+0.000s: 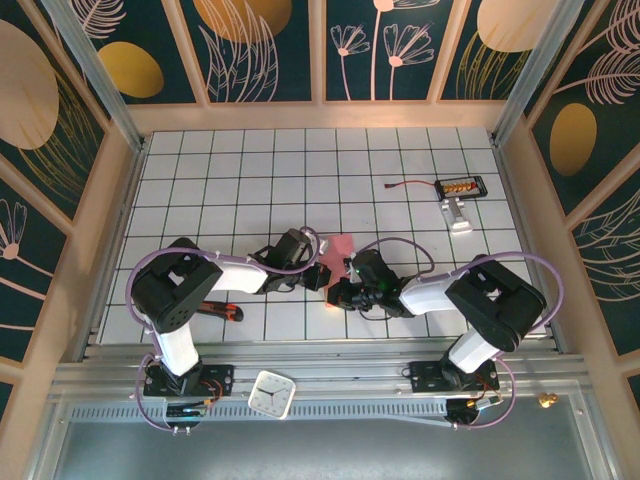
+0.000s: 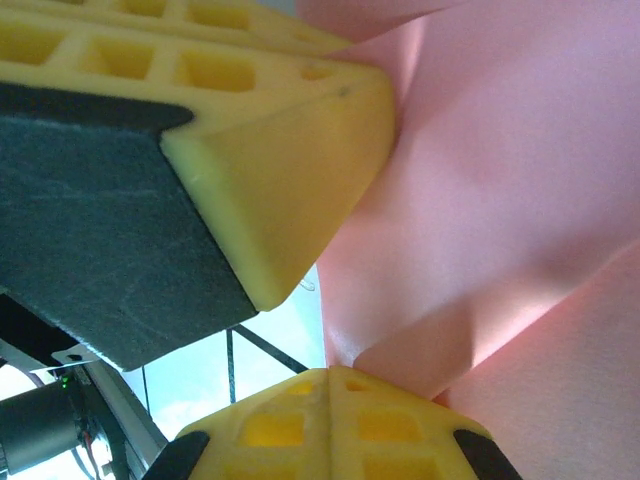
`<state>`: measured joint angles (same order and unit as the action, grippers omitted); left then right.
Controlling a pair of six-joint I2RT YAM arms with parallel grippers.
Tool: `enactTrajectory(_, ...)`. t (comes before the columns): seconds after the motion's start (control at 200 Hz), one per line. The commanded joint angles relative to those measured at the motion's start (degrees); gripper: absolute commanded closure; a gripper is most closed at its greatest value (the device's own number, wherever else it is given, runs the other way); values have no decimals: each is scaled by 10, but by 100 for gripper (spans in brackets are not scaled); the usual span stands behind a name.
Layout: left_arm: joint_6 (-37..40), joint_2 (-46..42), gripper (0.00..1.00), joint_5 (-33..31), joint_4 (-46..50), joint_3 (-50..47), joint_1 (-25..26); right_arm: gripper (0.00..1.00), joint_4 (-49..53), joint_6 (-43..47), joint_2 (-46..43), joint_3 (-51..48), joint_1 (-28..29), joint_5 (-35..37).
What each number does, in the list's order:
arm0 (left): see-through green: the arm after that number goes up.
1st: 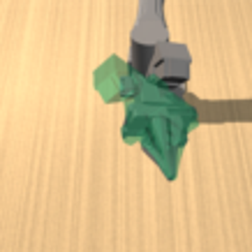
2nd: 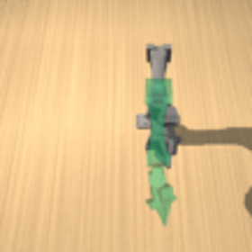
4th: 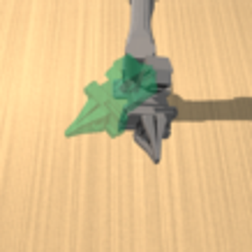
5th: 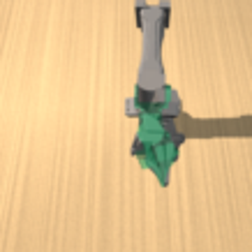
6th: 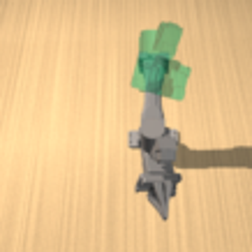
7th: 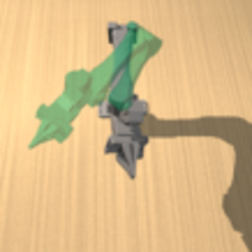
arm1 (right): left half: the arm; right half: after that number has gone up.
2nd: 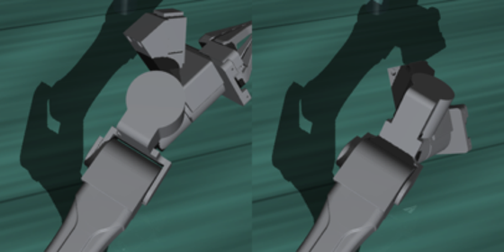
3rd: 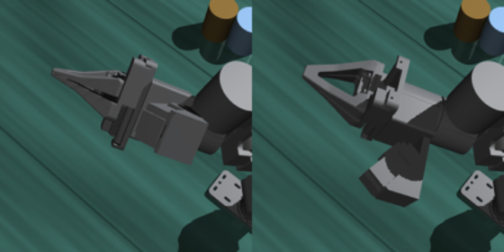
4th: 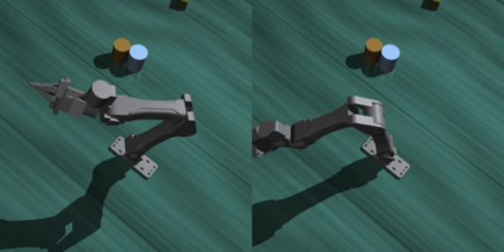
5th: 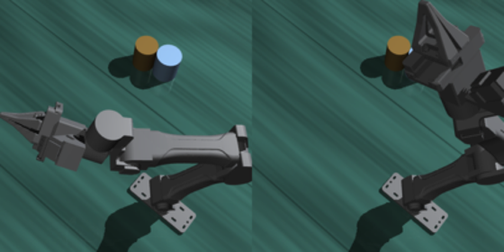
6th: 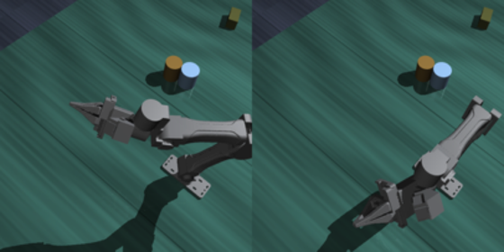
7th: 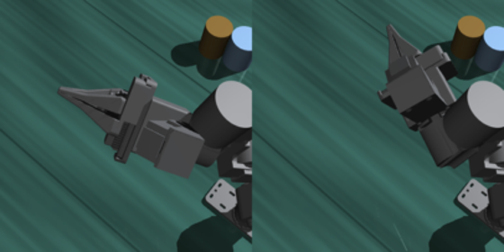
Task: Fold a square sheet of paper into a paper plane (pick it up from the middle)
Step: Fold the triangle a second time at the center of the table.
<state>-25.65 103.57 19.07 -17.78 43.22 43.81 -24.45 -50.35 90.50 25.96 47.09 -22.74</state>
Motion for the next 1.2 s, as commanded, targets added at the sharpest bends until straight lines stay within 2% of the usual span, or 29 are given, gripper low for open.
enactTrajectory(0.0,12,39,100,-31,88,-11,0,100,17,-10,19,-17,11,18)
enactTrajectory(0.911,17,44,100,-47,104,-6,0,100,76,-37,1,-36,90,13)
enactTrajectory(1.051,18,46,100,-47,105,-6,0,100,68,-15,-42,-29,69,6)
enactTrajectory(1.196,20,49,100,-45,105,-5,0,100,53,3,-120,-30,5,-17)
